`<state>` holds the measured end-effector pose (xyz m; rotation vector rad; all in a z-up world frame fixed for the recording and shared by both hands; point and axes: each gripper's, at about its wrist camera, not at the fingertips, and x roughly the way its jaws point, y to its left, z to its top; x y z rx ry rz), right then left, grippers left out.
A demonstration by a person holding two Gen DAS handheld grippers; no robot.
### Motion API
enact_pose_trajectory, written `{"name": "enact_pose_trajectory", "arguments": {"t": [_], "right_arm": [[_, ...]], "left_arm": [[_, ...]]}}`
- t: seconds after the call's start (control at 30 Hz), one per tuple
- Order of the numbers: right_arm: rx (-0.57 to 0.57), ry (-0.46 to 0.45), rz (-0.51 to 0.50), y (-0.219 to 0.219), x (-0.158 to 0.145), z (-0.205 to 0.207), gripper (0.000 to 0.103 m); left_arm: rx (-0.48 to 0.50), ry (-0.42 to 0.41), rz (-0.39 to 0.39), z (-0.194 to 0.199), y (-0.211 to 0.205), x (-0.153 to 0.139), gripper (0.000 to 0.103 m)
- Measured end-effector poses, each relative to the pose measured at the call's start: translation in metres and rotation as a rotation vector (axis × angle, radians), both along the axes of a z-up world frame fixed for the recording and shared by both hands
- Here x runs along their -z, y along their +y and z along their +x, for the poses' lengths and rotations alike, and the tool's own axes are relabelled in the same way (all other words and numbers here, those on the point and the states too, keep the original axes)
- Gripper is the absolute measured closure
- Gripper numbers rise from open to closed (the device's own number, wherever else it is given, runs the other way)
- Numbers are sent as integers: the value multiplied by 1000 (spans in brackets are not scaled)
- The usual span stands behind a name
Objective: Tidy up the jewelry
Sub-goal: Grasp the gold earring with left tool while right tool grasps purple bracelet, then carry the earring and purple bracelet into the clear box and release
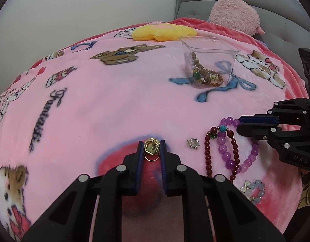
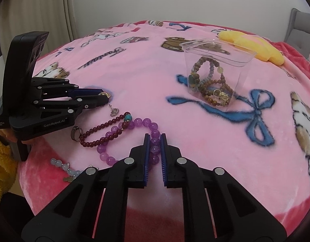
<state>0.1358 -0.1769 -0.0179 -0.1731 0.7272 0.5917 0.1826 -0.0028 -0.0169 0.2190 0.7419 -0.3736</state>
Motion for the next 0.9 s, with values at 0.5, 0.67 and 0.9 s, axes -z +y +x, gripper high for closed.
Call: {"name": "enact_pose_trajectory", "arguments": {"t": [0.5,0.67,0.9], "right_arm": [[-7,-35,35,-9,-26,-10,93],[-16,-77,30,-9,-43,-19,93],[-2,-153,42,-16,-77,-25,93]], "left_arm": [[3,-35,-26,-13,2,-20,88],[10,-64,-44,-20,0,-34,88],[23,-110,-80,-21,-8,-58,88]]}}
